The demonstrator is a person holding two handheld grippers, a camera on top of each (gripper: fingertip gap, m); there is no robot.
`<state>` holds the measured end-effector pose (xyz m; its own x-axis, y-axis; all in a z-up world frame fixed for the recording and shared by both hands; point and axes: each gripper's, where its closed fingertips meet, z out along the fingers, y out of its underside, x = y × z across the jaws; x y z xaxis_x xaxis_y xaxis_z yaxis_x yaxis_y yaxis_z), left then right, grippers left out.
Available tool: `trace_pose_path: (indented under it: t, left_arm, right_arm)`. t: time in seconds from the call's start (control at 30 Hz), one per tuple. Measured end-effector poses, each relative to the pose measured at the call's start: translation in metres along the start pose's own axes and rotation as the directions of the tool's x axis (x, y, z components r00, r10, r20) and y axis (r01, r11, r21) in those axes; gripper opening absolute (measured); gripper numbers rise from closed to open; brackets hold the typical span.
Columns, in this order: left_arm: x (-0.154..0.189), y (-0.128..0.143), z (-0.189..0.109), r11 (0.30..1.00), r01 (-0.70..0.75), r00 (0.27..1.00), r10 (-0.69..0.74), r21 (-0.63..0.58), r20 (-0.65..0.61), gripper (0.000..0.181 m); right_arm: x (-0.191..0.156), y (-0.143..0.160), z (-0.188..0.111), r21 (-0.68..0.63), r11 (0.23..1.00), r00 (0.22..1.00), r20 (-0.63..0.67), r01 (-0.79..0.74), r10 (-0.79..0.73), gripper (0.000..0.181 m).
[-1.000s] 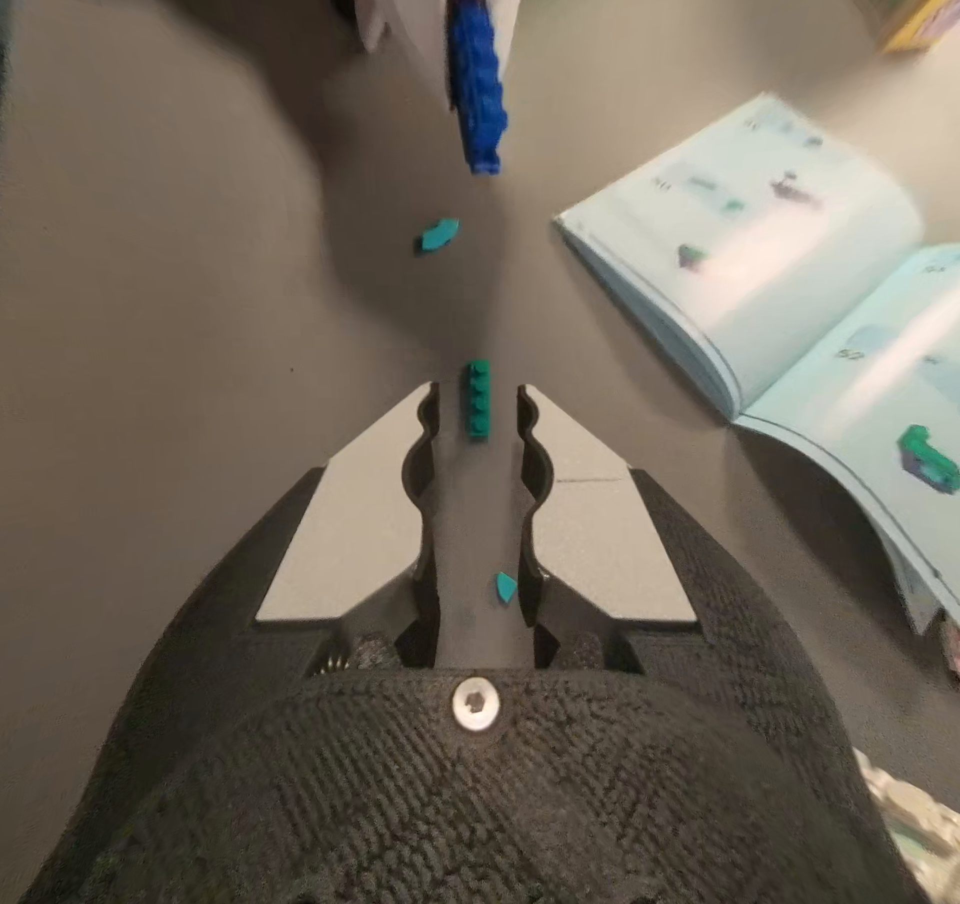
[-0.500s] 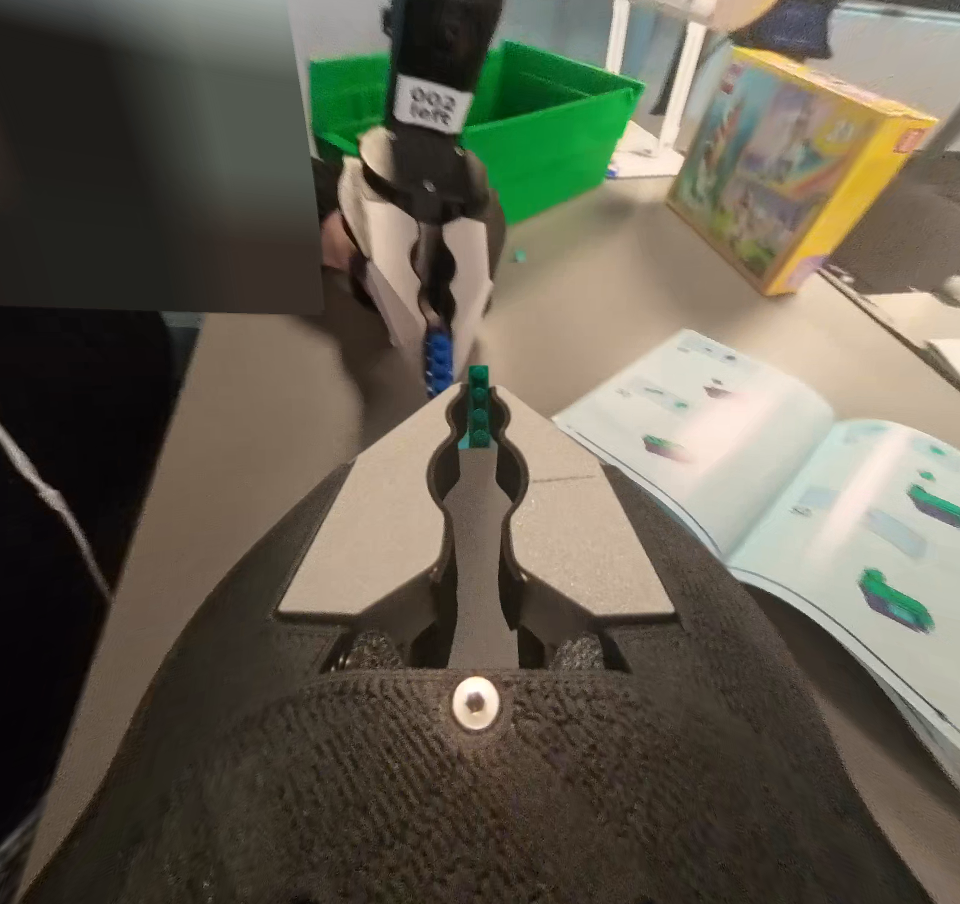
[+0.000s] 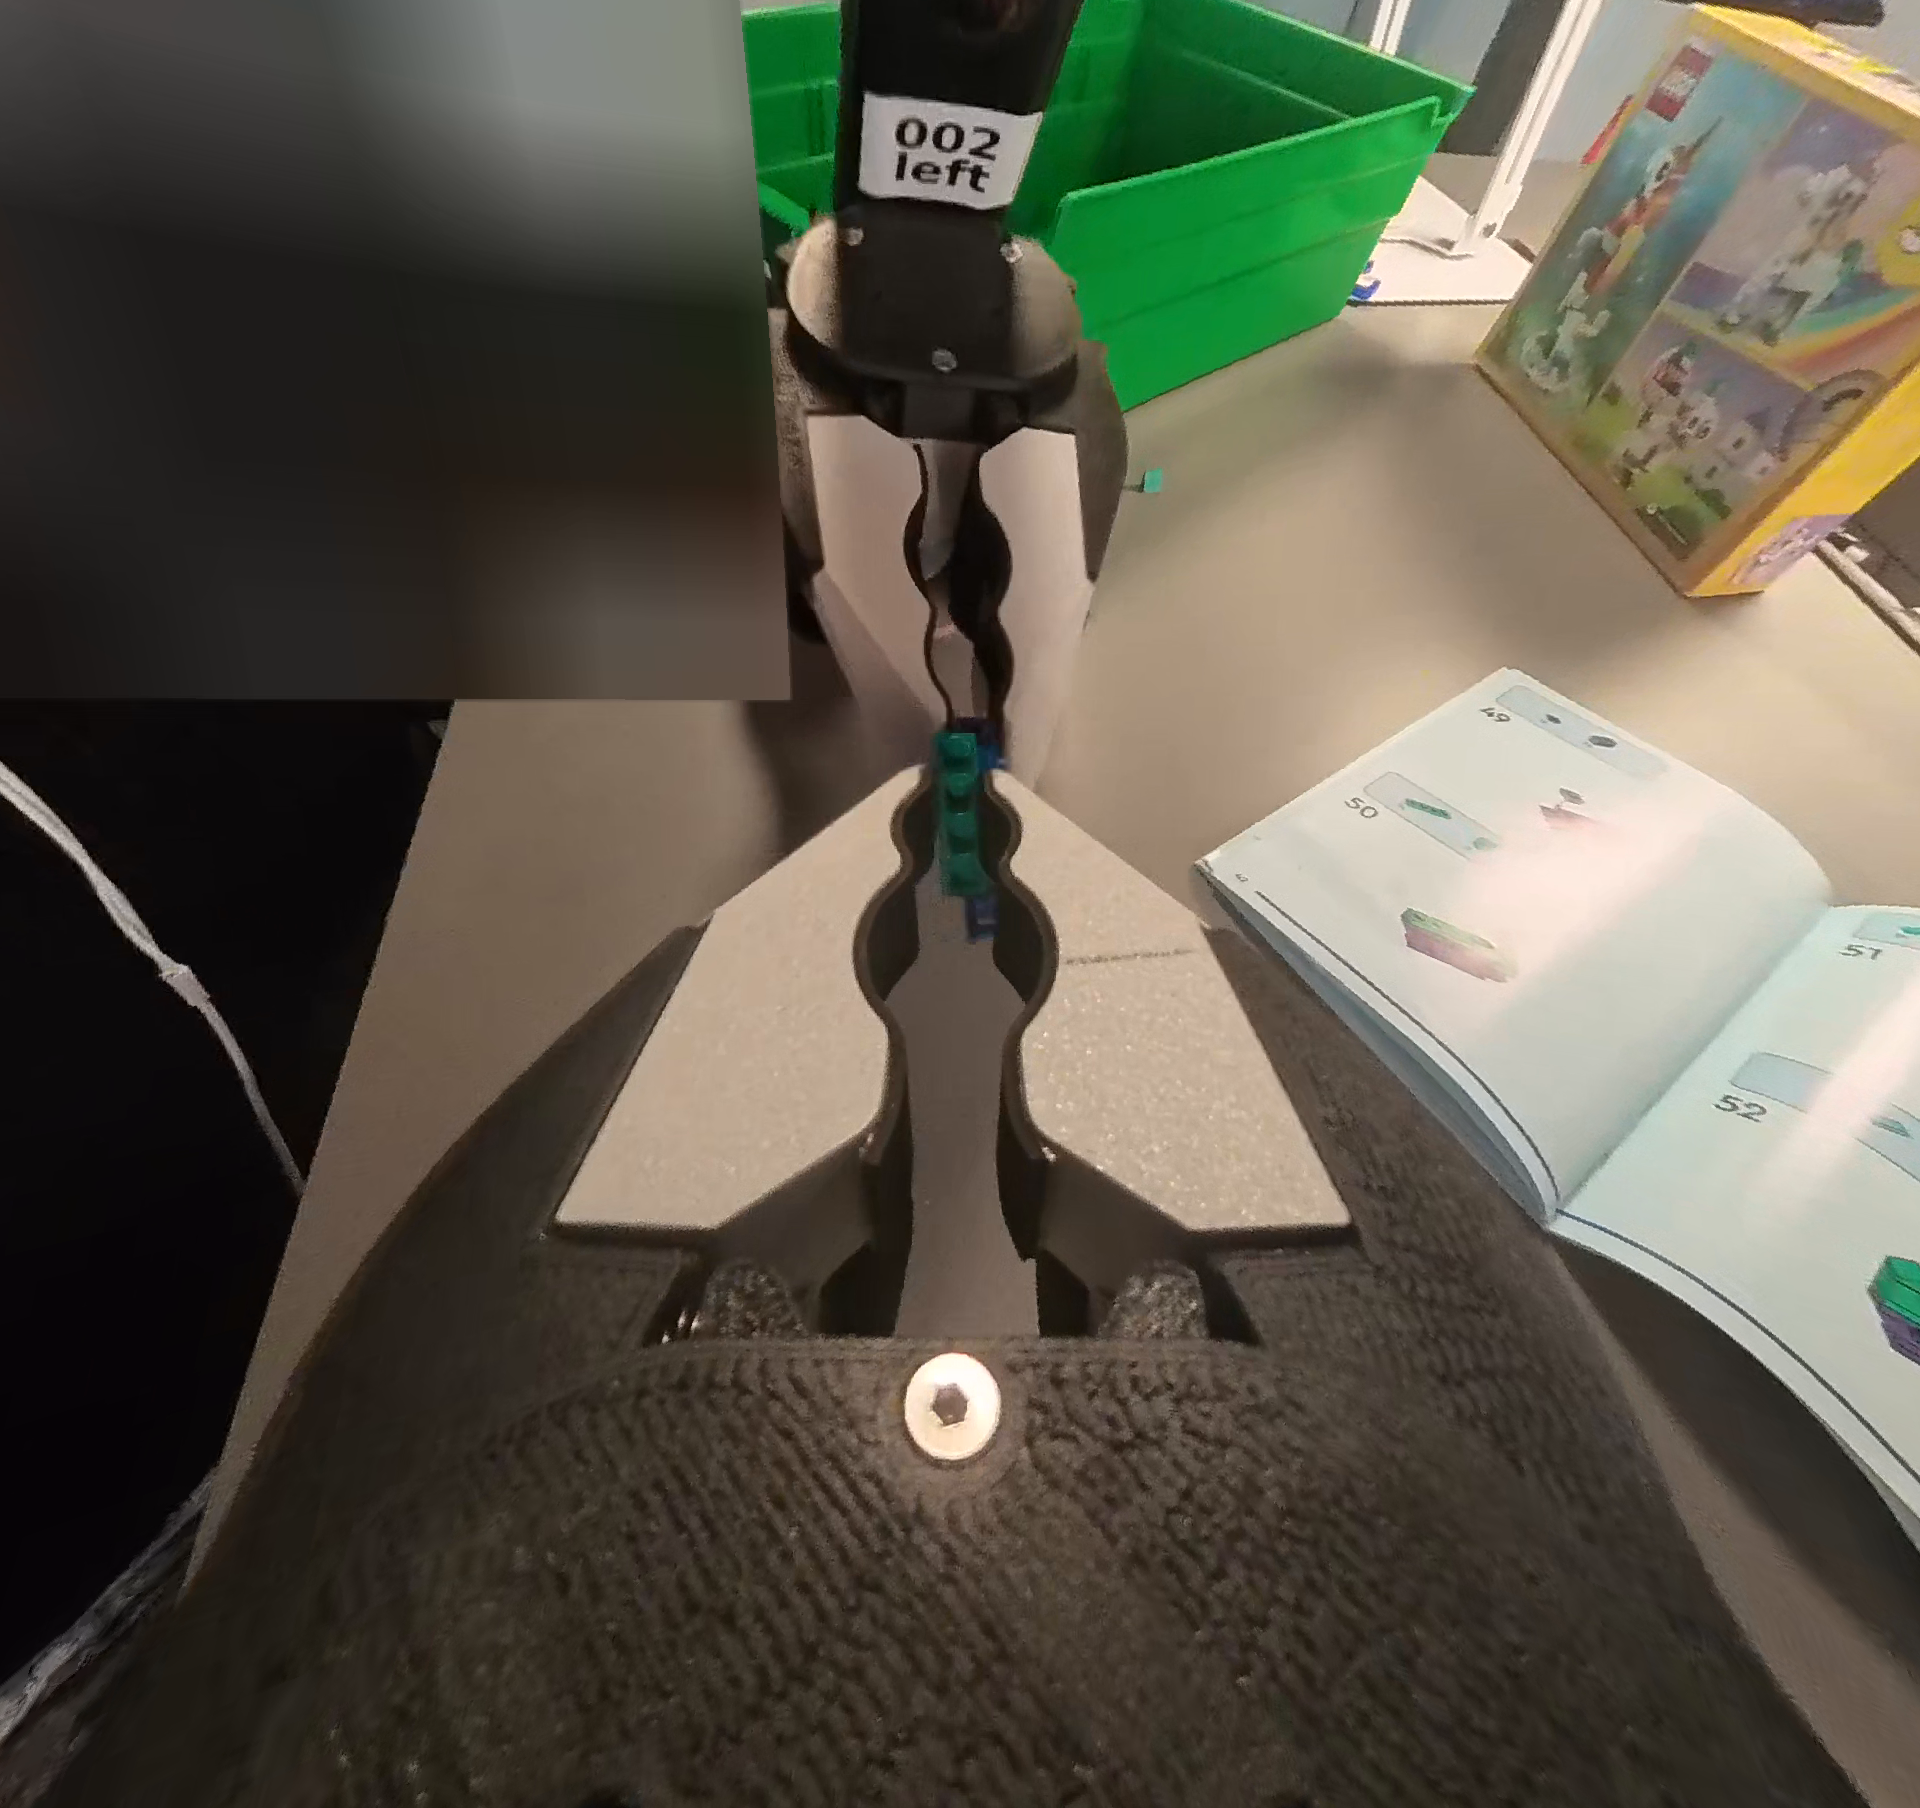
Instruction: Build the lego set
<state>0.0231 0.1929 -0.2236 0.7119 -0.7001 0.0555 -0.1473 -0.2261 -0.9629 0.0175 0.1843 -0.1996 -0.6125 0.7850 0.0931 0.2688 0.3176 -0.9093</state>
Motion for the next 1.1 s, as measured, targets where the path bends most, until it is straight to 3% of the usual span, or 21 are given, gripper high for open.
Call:
trace_pose_path:
  t: [0.33, 0.5, 0.8, 1.1]
  left_arm:
    - [0.003, -0.013, 0.003, 0.996, -0.019, 0.998, 0.014, 0.086, 0.053, 0.007]
    - [0.002, -0.019, -0.002, 0.99, 0.01, 0.999, -0.016, 0.138, 0.044, 0.007]
    - [-0.002, -0.025, -0.01, 0.979, 0.052, 0.998, -0.06, 0.198, 0.033, 0.007]
    - [-0.003, -0.024, -0.009, 0.98, 0.049, 0.998, -0.057, 0.195, 0.035, 0.007]
  right_arm:
    - [0.0, -0.009, -0.007, -0.009, 0.999, 0.998, -0.035, 0.054, -0.054, 0.005]
    - [0.006, -0.014, -0.008, -0.075, 0.994, 0.996, -0.027, 0.079, -0.081, 0.005]
    - [0.01, -0.022, -0.003, -0.164, 0.985, 0.994, 0.103, 0.046, -0.029, 0.005]
    - [0.01, -0.024, -0.001, -0.147, 0.988, 0.994, 0.106, 0.039, -0.023, 0.005]
